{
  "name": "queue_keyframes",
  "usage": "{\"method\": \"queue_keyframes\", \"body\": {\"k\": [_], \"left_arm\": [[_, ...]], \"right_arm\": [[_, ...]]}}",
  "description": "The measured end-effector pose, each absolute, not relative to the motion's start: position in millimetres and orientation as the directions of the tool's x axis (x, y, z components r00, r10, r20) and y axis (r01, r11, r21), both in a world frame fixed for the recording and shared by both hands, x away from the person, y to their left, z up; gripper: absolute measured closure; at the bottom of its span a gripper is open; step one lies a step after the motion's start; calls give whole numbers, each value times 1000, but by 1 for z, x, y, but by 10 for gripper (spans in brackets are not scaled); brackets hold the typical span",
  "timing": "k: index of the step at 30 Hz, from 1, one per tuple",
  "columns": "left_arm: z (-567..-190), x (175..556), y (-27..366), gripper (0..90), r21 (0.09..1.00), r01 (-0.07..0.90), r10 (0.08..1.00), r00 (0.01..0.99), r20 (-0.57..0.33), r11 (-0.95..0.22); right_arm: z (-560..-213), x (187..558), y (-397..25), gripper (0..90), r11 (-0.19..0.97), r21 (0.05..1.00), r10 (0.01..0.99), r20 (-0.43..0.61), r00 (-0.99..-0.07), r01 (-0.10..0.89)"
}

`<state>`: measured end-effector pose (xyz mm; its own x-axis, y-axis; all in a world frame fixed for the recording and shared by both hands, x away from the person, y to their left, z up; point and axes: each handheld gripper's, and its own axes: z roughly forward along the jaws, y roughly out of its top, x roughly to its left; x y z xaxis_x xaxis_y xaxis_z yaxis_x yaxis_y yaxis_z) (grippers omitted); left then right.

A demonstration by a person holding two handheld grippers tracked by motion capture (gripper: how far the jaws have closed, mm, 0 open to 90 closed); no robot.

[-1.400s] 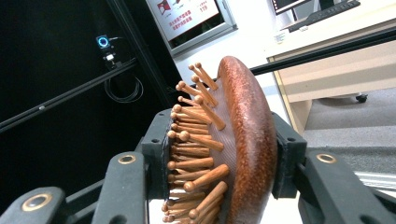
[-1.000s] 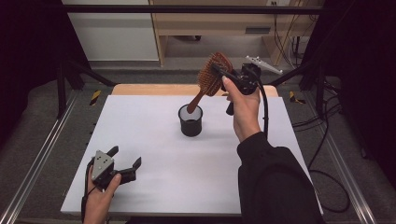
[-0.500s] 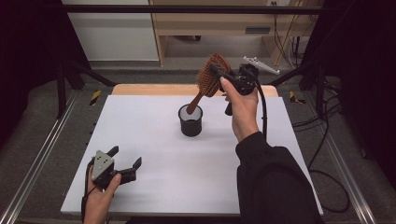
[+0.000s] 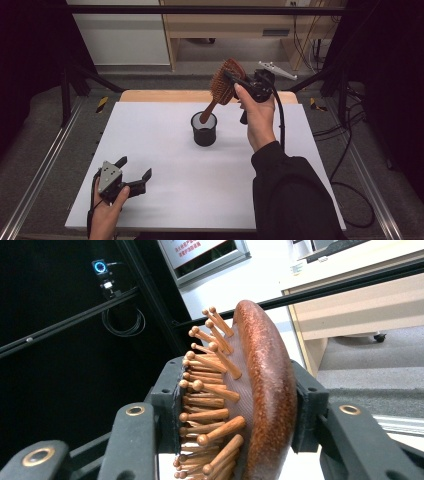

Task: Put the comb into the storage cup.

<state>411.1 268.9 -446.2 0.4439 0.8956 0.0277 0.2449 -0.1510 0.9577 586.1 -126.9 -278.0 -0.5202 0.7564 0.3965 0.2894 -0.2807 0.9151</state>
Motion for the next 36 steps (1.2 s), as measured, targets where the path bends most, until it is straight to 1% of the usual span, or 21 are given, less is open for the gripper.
{"method": "queue_keyframes", "body": {"k": [36], "left_arm": [[-446,411,269,59,958,242,894,447,27,-150]], "right_arm": [[-286,591,-119,515,-254,916,760,388,-522,311]]}}
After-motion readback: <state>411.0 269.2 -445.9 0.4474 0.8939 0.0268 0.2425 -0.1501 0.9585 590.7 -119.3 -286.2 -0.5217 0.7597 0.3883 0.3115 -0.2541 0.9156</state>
